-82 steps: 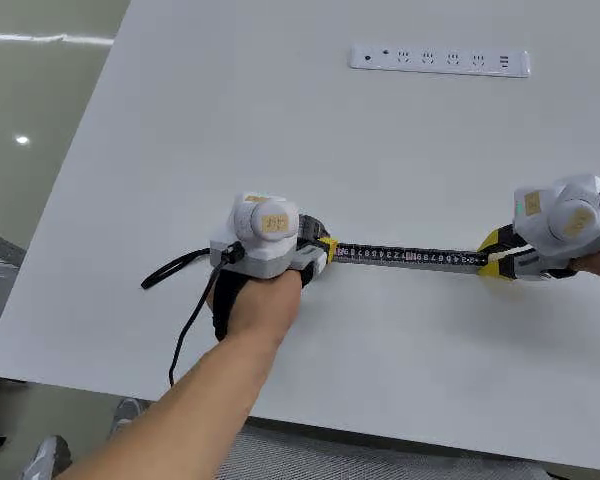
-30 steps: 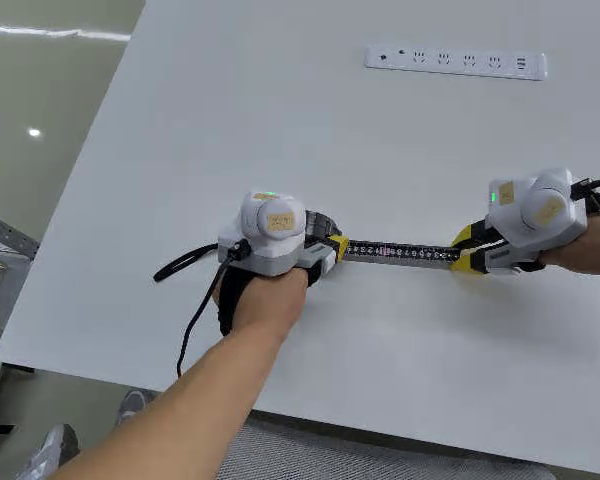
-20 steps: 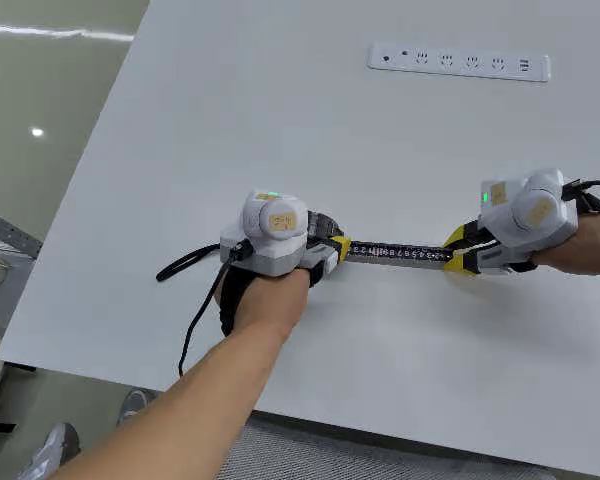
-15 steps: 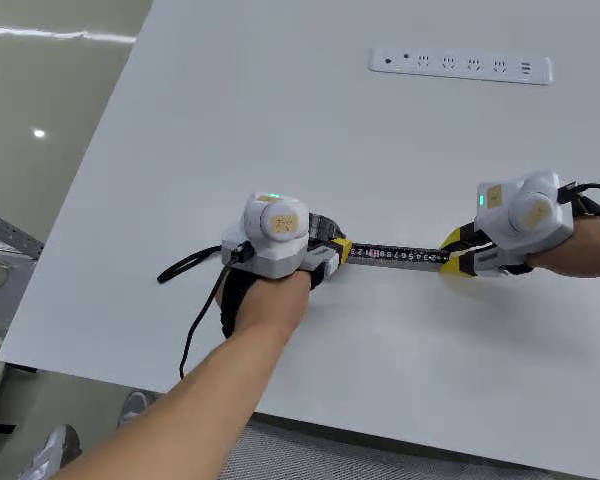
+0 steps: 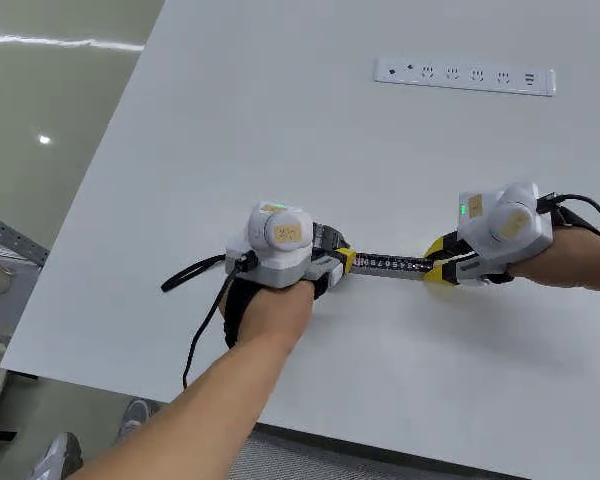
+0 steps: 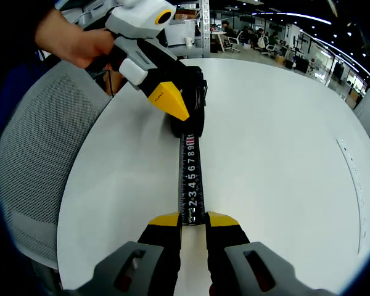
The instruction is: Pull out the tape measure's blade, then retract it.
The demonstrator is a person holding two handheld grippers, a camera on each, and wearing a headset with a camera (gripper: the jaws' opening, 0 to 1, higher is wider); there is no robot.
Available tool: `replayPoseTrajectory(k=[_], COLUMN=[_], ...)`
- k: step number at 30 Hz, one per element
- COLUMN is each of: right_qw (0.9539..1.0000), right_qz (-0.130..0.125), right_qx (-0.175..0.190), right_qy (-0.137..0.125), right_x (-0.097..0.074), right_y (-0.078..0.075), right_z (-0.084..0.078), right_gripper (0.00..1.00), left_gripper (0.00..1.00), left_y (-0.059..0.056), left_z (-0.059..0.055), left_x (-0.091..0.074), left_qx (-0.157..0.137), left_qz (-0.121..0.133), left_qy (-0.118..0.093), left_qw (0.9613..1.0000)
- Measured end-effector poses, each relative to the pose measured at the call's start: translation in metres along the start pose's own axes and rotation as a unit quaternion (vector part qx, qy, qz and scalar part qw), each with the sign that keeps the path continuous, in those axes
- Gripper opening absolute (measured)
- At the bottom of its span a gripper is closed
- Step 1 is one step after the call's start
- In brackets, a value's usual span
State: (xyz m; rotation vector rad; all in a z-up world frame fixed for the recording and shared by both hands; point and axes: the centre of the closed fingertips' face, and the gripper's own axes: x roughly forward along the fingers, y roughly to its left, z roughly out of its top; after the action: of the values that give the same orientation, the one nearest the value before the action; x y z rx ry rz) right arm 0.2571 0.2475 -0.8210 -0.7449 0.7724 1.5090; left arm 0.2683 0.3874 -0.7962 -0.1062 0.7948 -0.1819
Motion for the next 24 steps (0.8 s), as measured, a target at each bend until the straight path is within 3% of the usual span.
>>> replayPoseTrajectory(k=[24], right_qw=[0.9998], right_qz=[0.007], right_qx=[-0.006], right_qy=[-0.015], right_x=[0.017], right_y=[0.003], right_z=[0.025], right_gripper=[0.11], left_gripper=[0.57], left_y=[-0.001], left_z=[-0.002], left_x=[0.0], left_qx=[-0.002], left_qz=[-0.003], left_qy=[0.001], left_qw=[1.0])
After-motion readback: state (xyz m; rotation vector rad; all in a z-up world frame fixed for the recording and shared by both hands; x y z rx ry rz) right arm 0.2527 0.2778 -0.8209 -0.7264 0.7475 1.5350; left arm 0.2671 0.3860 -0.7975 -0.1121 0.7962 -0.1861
